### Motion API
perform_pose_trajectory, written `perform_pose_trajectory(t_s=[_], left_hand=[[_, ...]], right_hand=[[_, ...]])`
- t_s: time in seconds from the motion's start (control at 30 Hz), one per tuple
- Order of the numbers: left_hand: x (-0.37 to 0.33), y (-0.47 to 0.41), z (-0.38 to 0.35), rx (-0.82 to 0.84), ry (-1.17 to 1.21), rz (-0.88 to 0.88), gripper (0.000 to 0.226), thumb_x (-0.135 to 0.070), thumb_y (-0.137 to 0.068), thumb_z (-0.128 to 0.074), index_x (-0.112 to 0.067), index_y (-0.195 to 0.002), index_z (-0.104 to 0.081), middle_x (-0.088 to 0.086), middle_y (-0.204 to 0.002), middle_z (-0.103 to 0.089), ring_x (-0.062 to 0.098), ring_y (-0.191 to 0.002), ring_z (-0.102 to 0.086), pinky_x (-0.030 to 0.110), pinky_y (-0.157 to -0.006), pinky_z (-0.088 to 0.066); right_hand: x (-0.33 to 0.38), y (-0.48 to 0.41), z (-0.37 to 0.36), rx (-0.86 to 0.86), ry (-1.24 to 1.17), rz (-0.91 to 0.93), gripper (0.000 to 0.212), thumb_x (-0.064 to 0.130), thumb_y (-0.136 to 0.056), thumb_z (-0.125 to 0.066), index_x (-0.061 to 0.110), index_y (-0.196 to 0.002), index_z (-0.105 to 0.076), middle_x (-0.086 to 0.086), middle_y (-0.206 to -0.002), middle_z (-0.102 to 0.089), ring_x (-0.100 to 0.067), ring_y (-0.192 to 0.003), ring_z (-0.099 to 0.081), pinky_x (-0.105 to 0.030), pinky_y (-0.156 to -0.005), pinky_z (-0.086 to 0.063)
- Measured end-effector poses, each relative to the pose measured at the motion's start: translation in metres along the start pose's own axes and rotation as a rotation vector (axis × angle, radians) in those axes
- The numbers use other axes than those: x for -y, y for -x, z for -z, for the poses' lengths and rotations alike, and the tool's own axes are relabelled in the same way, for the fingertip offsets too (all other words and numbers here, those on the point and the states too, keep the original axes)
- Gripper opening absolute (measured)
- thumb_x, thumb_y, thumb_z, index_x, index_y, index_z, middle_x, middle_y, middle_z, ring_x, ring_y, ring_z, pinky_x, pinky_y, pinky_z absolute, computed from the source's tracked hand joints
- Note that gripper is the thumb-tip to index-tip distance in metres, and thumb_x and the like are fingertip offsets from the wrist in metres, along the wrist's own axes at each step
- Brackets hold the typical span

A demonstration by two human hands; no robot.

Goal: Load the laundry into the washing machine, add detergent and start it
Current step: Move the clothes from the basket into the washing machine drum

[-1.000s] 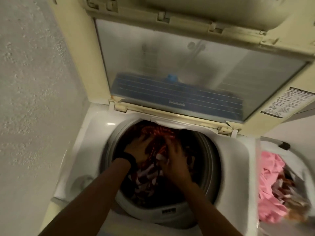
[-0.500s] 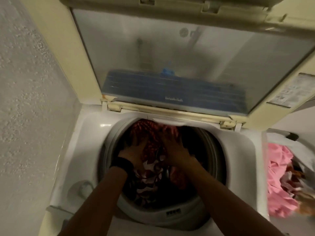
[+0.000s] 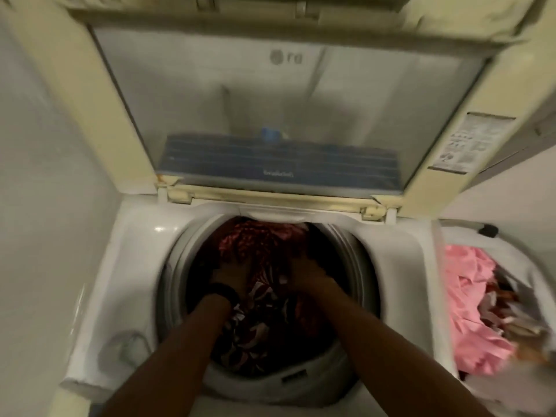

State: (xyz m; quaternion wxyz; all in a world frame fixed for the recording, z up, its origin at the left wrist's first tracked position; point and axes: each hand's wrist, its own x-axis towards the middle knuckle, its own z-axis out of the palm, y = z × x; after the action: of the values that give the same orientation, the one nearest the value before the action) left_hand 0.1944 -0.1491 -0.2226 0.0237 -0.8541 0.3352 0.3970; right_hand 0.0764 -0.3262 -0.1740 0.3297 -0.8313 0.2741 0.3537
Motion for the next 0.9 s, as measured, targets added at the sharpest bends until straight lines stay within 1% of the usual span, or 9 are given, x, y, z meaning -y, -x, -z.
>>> perform_pose_trajectory(t_s=[0.07,0.13,0.23,0.3,0.4,0.53,0.63,0.73,0.9], left_hand=[[-0.028,0.044,0.035,-0.092,-0.097,-0.024,0.093,-0.067,-0.088,-0.056,-0.034,-0.162,-0.012,0.008,-0.166,-0.025,0.043,-0.147,-0.032,0.058,-0.110,-0.042],[-0.049,0.070,0.059,-0.198,-0.049,-0.034,0.087,-0.067,-0.084,-0.061,-0.034,-0.157,-0.025,0.006,-0.156,-0.041,0.039,-0.134,-0.050,0.054,-0.099,-0.049],[-0.094,0.119,0.092,-0.327,-0.002,-0.101,0.064,-0.052,-0.091,-0.060,-0.032,-0.149,-0.042,0.001,-0.146,-0.053,0.028,-0.128,-0.056,0.044,-0.100,-0.049],[-0.122,0.140,0.106,-0.434,0.044,-0.166,0.055,-0.047,-0.092,-0.060,-0.032,-0.144,-0.050,-0.001,-0.140,-0.060,0.023,-0.125,-0.059,0.039,-0.101,-0.051],[-0.165,0.159,0.118,-0.508,0.111,-0.203,0.052,-0.046,-0.093,-0.061,-0.032,-0.142,-0.053,-0.004,-0.137,-0.064,0.019,-0.122,-0.061,0.036,-0.101,-0.050],[-0.230,0.183,0.128,-0.597,0.150,-0.291,0.044,-0.039,-0.096,-0.064,-0.029,-0.139,-0.057,-0.005,-0.129,-0.067,0.018,-0.117,-0.063,0.035,-0.099,-0.051],[-0.275,0.188,0.120,-0.641,0.243,-0.314,0.043,-0.036,-0.096,-0.066,-0.026,-0.137,-0.061,-0.004,-0.123,-0.071,0.015,-0.108,-0.066,0.029,-0.094,-0.052],[-0.319,0.185,0.101,-0.613,0.264,-0.339,0.037,-0.043,-0.096,-0.065,-0.029,-0.131,-0.063,-0.010,-0.115,-0.071,0.009,-0.101,-0.066,0.028,-0.086,-0.054],[-0.383,0.173,0.074,-0.534,0.261,-0.373,0.021,-0.036,-0.096,-0.063,-0.031,-0.117,-0.065,-0.012,-0.107,-0.073,0.013,-0.098,-0.069,0.032,-0.082,-0.055]], right_hand=[[0.005,0.035,0.012,-0.066,0.003,0.129,0.103,0.056,-0.081,-0.075,0.037,-0.161,-0.013,-0.008,-0.168,-0.012,-0.041,-0.146,-0.033,-0.055,-0.112,-0.042],[0.012,0.061,0.025,-0.168,-0.035,0.193,0.103,0.058,-0.078,-0.075,0.038,-0.160,-0.015,-0.008,-0.167,-0.015,-0.040,-0.147,-0.032,-0.055,-0.113,-0.041],[0.010,0.127,0.051,-0.365,-0.135,0.274,0.097,0.067,-0.074,-0.071,0.034,-0.156,-0.031,-0.007,-0.164,-0.028,-0.034,-0.146,-0.036,-0.048,-0.116,-0.038],[-0.001,0.153,0.064,-0.474,-0.160,0.311,0.092,0.076,-0.072,-0.064,0.034,-0.150,-0.041,-0.002,-0.157,-0.039,-0.025,-0.141,-0.043,-0.045,-0.114,-0.042],[-0.023,0.190,0.085,-0.553,-0.228,0.359,0.077,0.066,-0.079,-0.067,0.033,-0.146,-0.048,0.004,-0.147,-0.048,-0.017,-0.132,-0.050,-0.037,-0.109,-0.047],[-0.064,0.236,0.107,-0.685,-0.327,0.361,0.069,0.056,-0.083,-0.074,0.028,-0.142,-0.053,0.002,-0.147,-0.049,-0.017,-0.130,-0.053,-0.034,-0.106,-0.046],[-0.101,0.263,0.119,-0.738,-0.368,0.362,0.066,0.059,-0.083,-0.074,0.029,-0.139,-0.056,0.005,-0.144,-0.051,-0.013,-0.127,-0.054,-0.031,-0.104,-0.047],[-0.148,0.282,0.124,-0.779,-0.391,0.326,0.064,0.058,-0.083,-0.074,0.027,-0.137,-0.058,0.004,-0.139,-0.054,-0.012,-0.121,-0.055,-0.027,-0.101,-0.047],[-0.230,0.287,0.122,-0.809,-0.505,0.196,0.047,0.037,-0.089,-0.076,0.024,-0.131,-0.061,0.001,-0.136,-0.057,-0.018,-0.122,-0.057,-0.034,-0.103,-0.048]])
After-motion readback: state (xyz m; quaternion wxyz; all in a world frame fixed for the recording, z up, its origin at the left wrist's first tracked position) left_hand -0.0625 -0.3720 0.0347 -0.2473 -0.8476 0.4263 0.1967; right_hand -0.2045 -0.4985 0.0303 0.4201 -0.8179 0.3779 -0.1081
